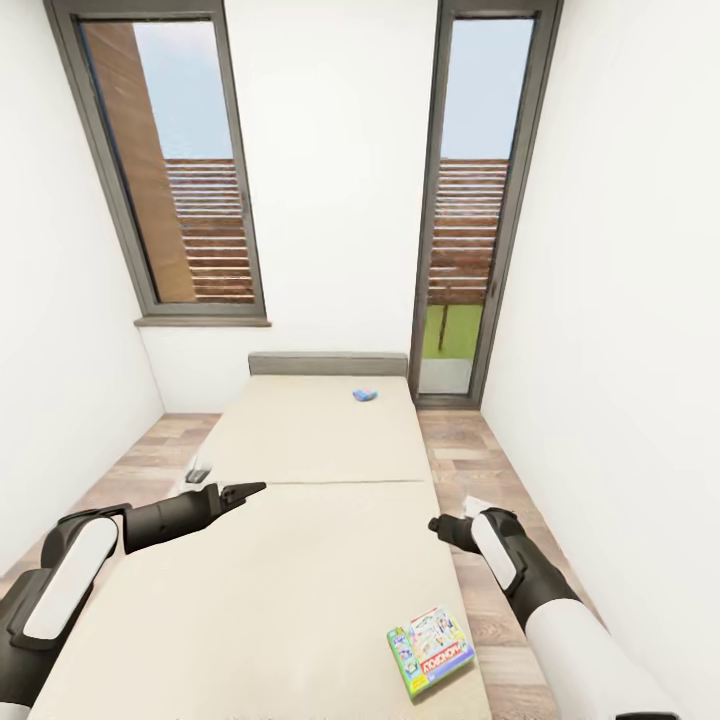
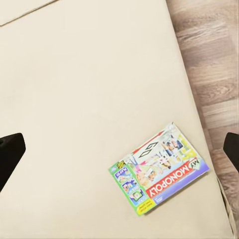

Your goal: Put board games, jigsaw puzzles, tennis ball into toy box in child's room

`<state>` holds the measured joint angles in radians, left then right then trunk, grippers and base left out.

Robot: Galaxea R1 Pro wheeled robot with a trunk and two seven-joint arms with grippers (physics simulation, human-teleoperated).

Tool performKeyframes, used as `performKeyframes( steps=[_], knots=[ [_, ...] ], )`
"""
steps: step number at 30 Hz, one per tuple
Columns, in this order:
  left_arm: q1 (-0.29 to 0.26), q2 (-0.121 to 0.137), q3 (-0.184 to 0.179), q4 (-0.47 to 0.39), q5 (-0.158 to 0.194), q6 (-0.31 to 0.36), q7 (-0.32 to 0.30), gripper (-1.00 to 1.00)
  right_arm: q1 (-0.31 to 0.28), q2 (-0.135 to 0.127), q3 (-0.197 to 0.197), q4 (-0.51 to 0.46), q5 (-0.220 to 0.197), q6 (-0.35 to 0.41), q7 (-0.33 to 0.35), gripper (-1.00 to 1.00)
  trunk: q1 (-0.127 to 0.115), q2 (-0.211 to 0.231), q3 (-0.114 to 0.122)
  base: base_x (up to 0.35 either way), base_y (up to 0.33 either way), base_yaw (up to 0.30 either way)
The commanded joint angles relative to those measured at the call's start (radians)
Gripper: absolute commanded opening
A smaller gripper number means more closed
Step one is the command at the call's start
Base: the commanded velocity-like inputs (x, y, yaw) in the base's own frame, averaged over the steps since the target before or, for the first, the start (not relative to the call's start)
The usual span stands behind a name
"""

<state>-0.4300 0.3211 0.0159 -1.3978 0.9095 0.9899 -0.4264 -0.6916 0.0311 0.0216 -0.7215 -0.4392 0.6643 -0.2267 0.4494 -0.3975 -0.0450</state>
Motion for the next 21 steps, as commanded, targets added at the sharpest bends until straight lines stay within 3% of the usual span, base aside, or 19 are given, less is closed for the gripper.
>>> performKeyframes(
  steps=[1,8,21],
  knots=[
    [-0.001,0.0,0.001,0.0,-0.004,0.005,-0.006,1.0,-0.001,0.0,0.002,0.001,-0.01,-0.004,-0.009,1.0,0.001,-0.003,-0.004,0.0,0.0,0.0],
    [-0.001,-0.003,-0.002,0.0,-0.004,0.004,-0.002,1.0,-0.002,0.001,0.009,0.012,-0.01,-0.063,-0.008,1.0,0.001,-0.003,-0.016,0.0,0.0,0.0],
    [-0.001,-0.004,-0.004,0.0,-0.005,0.003,0.001,1.0,-0.002,0.002,0.065,0.013,-0.01,-0.073,-0.009,1.0,0.001,-0.003,-0.037,0.0,0.0,0.0]
  ],
)
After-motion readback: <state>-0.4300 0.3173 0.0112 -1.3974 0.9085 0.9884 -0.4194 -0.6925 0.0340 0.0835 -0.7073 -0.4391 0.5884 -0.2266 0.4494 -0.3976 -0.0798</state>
